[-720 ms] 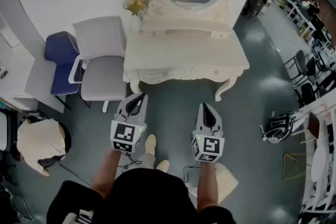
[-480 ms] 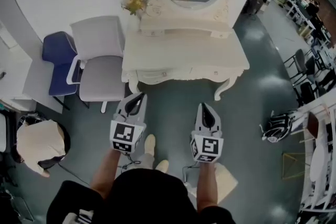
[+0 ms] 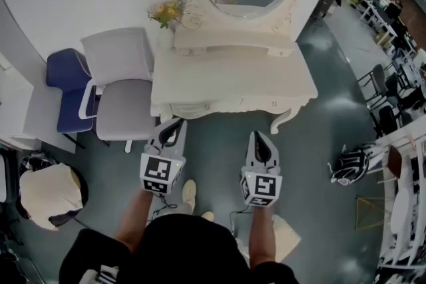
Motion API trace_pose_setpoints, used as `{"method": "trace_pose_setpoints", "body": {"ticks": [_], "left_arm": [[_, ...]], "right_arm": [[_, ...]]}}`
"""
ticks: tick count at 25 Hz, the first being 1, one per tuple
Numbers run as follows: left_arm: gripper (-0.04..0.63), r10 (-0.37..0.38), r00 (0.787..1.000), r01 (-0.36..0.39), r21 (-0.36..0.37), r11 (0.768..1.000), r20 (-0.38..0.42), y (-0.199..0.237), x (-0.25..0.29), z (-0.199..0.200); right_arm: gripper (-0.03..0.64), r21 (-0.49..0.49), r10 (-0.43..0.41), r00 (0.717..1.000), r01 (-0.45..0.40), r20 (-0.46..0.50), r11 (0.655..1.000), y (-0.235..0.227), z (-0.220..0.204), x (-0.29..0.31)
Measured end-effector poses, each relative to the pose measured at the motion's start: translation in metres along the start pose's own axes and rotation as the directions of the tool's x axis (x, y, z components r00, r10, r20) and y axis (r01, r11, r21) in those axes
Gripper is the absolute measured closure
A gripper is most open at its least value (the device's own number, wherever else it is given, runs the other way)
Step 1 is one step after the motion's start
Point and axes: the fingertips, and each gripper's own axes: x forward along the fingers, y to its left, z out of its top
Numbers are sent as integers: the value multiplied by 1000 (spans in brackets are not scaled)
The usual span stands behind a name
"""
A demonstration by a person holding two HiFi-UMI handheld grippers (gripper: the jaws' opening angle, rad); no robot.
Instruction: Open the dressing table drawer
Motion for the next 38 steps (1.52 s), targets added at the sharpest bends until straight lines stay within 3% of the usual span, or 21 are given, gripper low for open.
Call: {"method": "trace_pose_setpoints", "body": {"ticks": [21, 38], "left_arm": [[592, 23, 999, -23, 0, 1000, 33, 98, 85, 15], [592, 118, 993, -118, -22, 993, -10, 126, 196, 11]], "right_arm": [[617, -37, 23, 999, -22, 40, 999, 13, 30, 133], [617, -10, 119, 993, -118, 18, 993, -36, 14, 258]]}}
